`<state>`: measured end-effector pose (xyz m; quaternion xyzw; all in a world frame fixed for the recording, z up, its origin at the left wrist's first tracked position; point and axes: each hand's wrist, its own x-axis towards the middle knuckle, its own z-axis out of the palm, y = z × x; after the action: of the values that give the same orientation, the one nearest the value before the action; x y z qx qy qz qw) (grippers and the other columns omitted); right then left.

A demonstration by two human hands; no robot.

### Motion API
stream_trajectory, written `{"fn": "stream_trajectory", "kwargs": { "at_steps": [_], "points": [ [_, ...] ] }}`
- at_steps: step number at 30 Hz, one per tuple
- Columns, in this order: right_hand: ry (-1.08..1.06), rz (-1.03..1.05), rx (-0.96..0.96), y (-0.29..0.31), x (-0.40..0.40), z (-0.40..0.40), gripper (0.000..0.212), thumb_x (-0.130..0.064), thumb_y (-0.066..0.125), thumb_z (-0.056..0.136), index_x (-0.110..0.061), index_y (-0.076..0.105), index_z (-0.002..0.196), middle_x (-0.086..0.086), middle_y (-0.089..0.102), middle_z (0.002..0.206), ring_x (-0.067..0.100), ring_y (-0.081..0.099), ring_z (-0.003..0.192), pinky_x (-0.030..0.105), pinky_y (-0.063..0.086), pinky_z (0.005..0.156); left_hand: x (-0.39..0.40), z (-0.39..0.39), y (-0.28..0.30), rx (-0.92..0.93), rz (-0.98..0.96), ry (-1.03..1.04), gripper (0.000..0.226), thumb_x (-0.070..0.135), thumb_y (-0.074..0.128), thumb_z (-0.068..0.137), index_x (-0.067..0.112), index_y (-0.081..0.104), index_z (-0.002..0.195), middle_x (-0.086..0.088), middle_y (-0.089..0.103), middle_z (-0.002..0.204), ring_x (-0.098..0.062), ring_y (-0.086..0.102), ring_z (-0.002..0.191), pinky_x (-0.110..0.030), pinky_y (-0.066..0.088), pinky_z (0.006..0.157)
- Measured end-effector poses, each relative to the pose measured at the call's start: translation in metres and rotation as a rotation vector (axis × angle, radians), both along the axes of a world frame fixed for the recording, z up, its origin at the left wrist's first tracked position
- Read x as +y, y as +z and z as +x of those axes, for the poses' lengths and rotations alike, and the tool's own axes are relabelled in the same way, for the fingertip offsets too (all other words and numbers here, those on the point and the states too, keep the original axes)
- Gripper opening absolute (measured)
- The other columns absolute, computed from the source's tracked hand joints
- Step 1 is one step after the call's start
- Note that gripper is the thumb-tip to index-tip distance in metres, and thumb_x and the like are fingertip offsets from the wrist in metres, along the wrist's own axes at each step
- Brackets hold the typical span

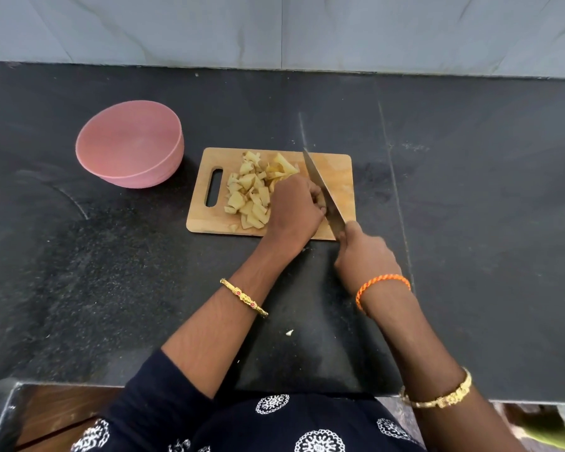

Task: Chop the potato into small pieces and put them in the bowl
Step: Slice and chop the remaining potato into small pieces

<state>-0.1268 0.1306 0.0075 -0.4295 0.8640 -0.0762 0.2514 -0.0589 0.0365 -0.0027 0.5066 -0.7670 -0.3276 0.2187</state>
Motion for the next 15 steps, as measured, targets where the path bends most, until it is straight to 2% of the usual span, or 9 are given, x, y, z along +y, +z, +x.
{"fn": "stream_trajectory", "kwargs": {
  "at_steps": [3,5,7,9,11,15],
  "points": [
    [0.010,0.022,-0.048,-0.001,0.019,-0.001,0.014,-0.027,0.031,0.101,-0.016,0.037,0.099,0.007,0.041,0.073,0.033,0.047,0.075,0.035,0.040,0.068,-0.004,0.002,-0.002,-0.011,0.013,-0.015,0.012,0.003,0.074,0.072,0.007,0.075,0.083,-0.005,0.071,0.081,-0.013,0.065,0.076,-0.016,0.045,0.067],
    [-0.002,0.006,-0.092,0.003,0.031,-0.006,0.017,-0.030,0.031,0.101,-0.017,0.037,0.092,0.012,0.049,0.079,0.036,0.053,0.078,0.034,0.041,0.068,-0.004,0.003,-0.001,0.004,0.032,-0.028,0.009,0.000,0.074,0.071,0.006,0.074,0.077,-0.004,0.070,0.076,-0.011,0.063,0.072,-0.020,0.049,0.069],
    [-0.030,-0.077,-0.109,0.009,0.036,-0.009,0.022,-0.031,0.032,0.100,-0.016,0.039,0.086,0.016,0.054,0.080,0.037,0.053,0.077,0.035,0.041,0.067,-0.004,0.004,0.000,0.030,0.053,-0.007,0.019,0.001,0.076,0.071,0.003,0.074,0.090,-0.008,0.072,0.086,-0.014,0.066,0.081,-0.024,0.052,0.078],
    [-0.056,-0.166,-0.104,0.013,0.035,-0.010,0.024,-0.031,0.032,0.100,-0.016,0.037,0.081,0.016,0.054,0.076,0.037,0.050,0.072,0.035,0.039,0.065,-0.006,0.005,0.000,0.035,0.083,0.026,0.035,0.004,0.079,0.071,0.001,0.070,0.104,-0.011,0.072,0.098,-0.014,0.066,0.087,-0.020,0.049,0.081],
    [-0.052,-0.202,-0.100,0.012,0.027,-0.009,0.025,-0.031,0.032,0.100,-0.016,0.036,0.081,0.018,0.054,0.077,0.037,0.049,0.071,0.035,0.037,0.063,-0.006,0.005,0.000,0.023,0.100,0.035,0.037,0.006,0.079,0.071,0.002,0.069,0.106,-0.010,0.071,0.100,-0.010,0.063,0.084,-0.016,0.046,0.078],
    [-0.020,-0.188,-0.090,0.006,0.012,-0.010,0.022,-0.030,0.032,0.101,-0.014,0.042,0.089,0.017,0.055,0.080,0.034,0.051,0.072,0.033,0.038,0.063,-0.007,0.006,0.002,0.037,0.130,0.046,0.041,0.007,0.081,0.070,0.002,0.068,0.109,-0.010,0.072,0.099,-0.010,0.064,0.082,-0.017,0.049,0.078]
  ]
}}
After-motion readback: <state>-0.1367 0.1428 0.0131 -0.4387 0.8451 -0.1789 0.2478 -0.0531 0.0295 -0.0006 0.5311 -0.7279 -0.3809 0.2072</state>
